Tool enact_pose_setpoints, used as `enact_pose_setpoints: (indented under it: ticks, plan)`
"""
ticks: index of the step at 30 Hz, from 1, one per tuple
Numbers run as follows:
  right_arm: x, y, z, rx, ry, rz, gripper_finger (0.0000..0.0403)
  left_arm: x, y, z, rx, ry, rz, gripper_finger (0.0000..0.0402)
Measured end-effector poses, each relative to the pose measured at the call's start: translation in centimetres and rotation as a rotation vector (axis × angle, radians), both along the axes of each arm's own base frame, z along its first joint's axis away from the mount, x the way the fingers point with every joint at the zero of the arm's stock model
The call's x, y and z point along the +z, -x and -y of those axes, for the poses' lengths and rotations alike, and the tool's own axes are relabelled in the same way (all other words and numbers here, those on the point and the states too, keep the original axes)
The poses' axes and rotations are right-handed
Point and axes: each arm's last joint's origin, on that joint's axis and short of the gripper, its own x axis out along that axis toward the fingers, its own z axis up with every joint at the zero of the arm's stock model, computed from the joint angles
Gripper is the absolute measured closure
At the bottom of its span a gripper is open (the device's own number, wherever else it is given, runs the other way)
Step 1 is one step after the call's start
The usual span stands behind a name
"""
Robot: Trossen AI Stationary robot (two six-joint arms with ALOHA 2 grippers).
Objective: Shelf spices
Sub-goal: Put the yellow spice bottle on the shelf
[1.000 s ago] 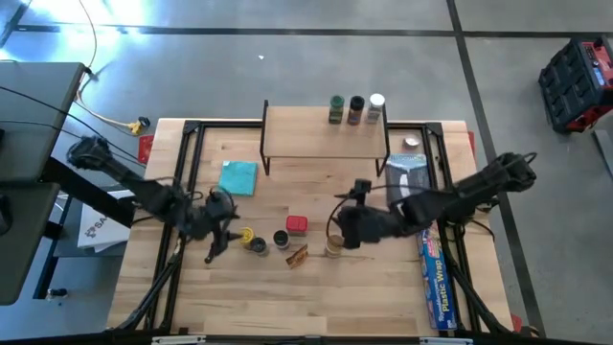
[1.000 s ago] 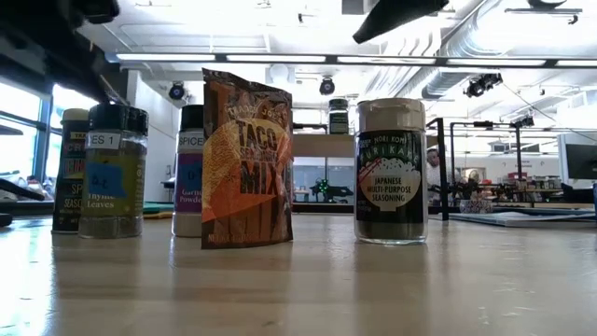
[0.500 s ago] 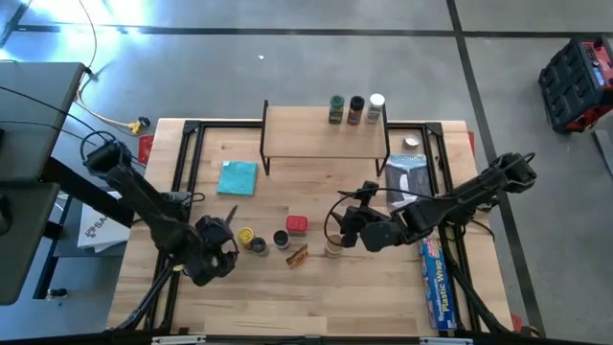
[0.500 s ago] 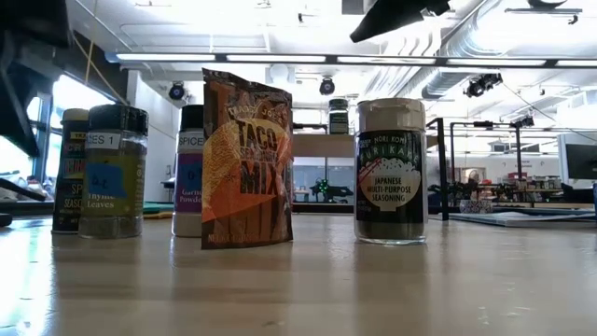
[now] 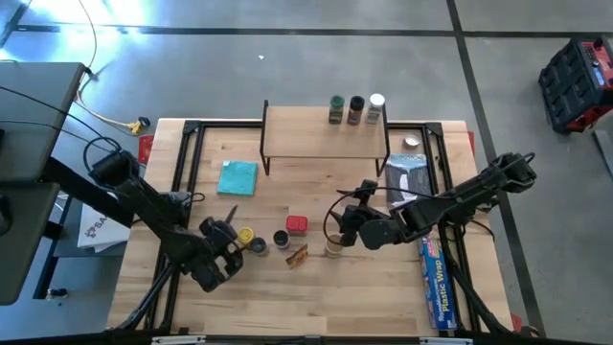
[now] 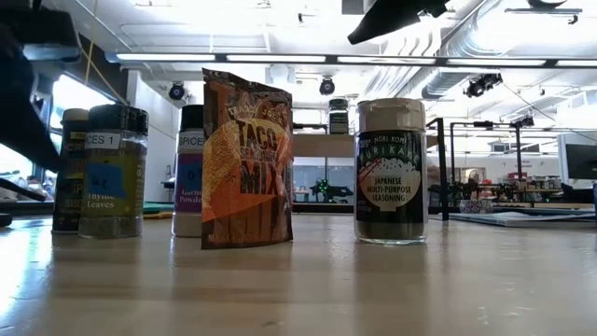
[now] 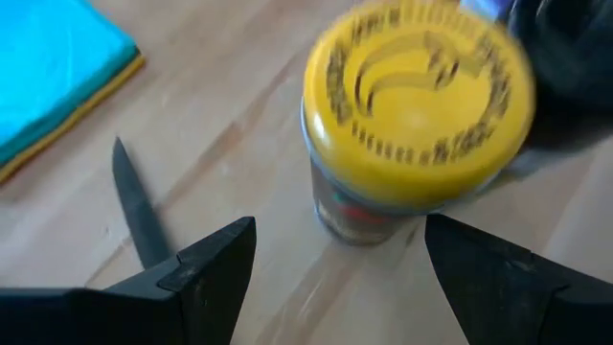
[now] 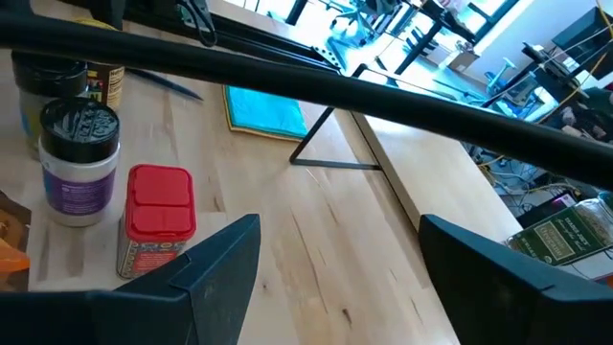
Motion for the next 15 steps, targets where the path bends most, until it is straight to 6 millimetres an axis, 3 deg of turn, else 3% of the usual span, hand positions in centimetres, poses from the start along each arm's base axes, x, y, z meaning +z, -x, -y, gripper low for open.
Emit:
enact_pose_setpoints:
  ticks: [5,15]
  plan:
    - [0.0,0.0,0.0,-0.001,-0.002,0.001,0.0123,0.4,0.0,-0.2,0.008,-0.031,0.067,0.0103]
    - [0.0,0.0,0.0,0.0,-0.002,0.001,0.0123,-1.5,0.1,-1.8,0.051,-0.081,0.14,0.0103]
